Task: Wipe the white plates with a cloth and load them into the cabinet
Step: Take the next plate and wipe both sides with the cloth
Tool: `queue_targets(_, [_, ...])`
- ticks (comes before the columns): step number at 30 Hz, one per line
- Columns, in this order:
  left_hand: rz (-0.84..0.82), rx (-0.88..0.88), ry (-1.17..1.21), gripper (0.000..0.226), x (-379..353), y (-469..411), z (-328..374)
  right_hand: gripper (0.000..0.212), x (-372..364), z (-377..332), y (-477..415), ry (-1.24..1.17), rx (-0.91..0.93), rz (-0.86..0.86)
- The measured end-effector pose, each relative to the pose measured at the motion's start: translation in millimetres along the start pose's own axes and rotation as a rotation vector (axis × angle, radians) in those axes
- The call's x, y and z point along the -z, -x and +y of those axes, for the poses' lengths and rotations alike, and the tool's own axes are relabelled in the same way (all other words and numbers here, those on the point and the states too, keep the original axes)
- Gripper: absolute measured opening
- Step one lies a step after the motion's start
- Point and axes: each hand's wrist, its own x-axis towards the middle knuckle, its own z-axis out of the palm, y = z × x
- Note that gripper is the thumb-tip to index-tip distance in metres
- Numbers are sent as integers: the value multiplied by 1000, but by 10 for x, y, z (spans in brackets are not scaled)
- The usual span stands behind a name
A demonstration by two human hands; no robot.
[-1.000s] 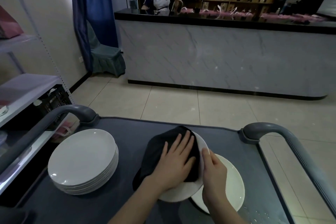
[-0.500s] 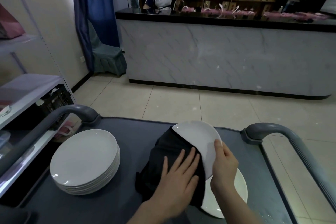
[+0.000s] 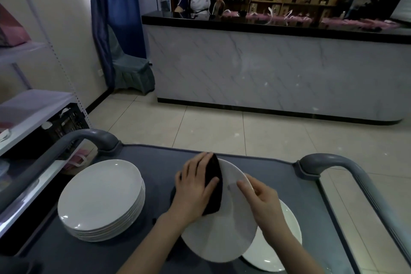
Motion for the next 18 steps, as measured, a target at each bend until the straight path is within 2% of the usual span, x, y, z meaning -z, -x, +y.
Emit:
queue_targets(2, [-16,15,176,63,94,-58,-25,27,77,-39,-59,84,71,-52])
queue_targets(3, [-43,1,220,55,139,-79,-36,27,110,-65,-92,122,101,-67])
queue_targets(6, [-65,-29,201,27,279,-150,-47,25,167,-159,-194,240,179,-132])
queue_targets(9, [-43,-68,239,31,363,-213,-17,24,175,-248,-265,340,223,-216])
queue_targets(12, [2,-85,363,20,377,-197,-21,23,183,-304,-296,349,241,-235])
queue_targets(15, [112,30,489,32,305,-68,-86,21,197,-315,-295,283,236,-168])
queue_targets(18, [279,257,612,28,203,104,-130,23,194,-281,-242,141,224,10])
